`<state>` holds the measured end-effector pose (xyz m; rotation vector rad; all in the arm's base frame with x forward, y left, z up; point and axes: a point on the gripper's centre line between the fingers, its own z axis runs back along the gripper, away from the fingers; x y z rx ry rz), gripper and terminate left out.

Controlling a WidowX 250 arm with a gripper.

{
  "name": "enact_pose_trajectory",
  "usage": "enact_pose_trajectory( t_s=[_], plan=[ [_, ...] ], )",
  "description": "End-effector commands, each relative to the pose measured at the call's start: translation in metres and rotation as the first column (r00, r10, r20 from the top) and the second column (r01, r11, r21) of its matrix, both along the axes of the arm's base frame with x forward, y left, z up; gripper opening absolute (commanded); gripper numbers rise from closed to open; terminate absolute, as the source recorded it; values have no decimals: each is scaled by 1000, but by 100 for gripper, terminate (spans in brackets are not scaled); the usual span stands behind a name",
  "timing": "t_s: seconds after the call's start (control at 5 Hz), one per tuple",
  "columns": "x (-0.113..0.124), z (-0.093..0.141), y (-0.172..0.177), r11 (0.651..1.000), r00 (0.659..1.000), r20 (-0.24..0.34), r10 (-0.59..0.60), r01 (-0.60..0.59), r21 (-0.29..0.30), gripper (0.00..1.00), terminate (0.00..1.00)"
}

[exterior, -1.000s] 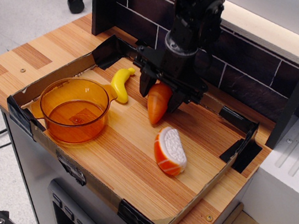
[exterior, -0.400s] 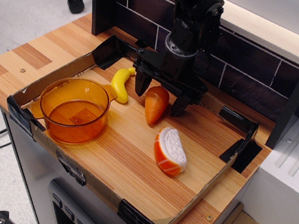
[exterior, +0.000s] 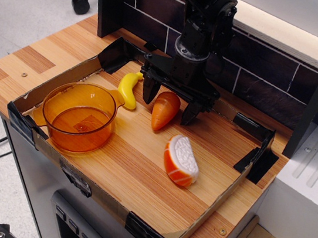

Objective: Take carrot out of pot

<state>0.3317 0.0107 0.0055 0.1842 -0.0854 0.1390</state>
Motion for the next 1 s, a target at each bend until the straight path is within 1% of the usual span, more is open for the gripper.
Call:
enact_pose_trajectory(
  t_s=[0.0, 0.2, 0.4, 0.6, 0.8],
  plan=[
    [9, 66, 13, 996, 989, 126, 80, -75, -44, 100, 0],
    [4, 109, 20, 992, 980, 179, 86, -68, -103, 100, 0],
    [3, 126, 24, 994, 984, 167, 60, -44, -99, 100, 0],
    [3, 126, 24, 994, 984, 167, 60, -44, -99, 100, 0],
    [3, 126, 24, 994, 984, 167, 60, -44, -99, 100, 100]
  ],
)
